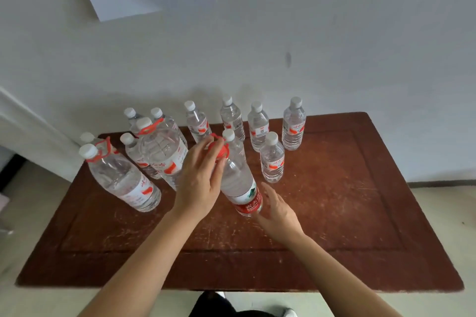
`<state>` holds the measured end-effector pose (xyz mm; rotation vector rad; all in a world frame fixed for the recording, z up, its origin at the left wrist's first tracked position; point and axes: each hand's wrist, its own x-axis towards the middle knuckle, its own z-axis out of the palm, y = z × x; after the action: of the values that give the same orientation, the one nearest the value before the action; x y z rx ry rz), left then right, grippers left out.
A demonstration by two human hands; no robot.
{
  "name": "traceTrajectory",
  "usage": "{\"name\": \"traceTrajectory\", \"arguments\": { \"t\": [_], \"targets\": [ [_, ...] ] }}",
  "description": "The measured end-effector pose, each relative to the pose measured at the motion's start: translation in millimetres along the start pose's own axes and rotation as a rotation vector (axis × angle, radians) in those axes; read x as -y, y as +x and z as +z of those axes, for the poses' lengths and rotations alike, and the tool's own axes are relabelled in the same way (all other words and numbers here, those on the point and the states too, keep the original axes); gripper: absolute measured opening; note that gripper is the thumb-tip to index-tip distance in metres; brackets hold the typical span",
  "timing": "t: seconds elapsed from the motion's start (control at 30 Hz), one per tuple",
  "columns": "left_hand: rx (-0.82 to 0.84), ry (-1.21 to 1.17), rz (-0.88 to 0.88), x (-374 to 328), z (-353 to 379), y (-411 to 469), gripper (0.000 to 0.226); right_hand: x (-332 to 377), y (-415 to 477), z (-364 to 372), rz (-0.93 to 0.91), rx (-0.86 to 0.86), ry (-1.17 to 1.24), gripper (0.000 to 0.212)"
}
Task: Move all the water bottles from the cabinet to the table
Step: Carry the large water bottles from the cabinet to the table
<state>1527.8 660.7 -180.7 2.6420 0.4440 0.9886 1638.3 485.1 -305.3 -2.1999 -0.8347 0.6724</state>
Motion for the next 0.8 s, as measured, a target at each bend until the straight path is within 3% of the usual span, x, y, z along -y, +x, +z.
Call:
{"name": "traceTrajectory", "arguments": {
  "t": [0.13, 0.2, 0.4, 0.6, 0.8],
  "targets": [
    [-0.044, 0.059, -0.168, -10, -11, -44, 0.049, -9, -15, 20, 0.109, 0.035, -0.065, 0.052],
    [-0.047, 0.112, -0.253, -11, -20, -71, 0.047, -8, -22, 31, 0.08, 0.104, -0.139, 0.047],
    [-0.139, 0.21, -0.481, -9, -81, -160, 0.043, 49, -50, 64, -0.17, 0.203, -0.182, 0.043],
    [-0.223, 0.425, -0.734, -1, -176, -247, 0.052, 139, -91, 106, -0.467, 0.269, -0.312, 0.048],
    [-0.368, 0.624, -0.924, -20, -296, -385, 0.055, 237, -184, 199, -0.748, 0.349, -0.265, 0.047]
  ]
}}
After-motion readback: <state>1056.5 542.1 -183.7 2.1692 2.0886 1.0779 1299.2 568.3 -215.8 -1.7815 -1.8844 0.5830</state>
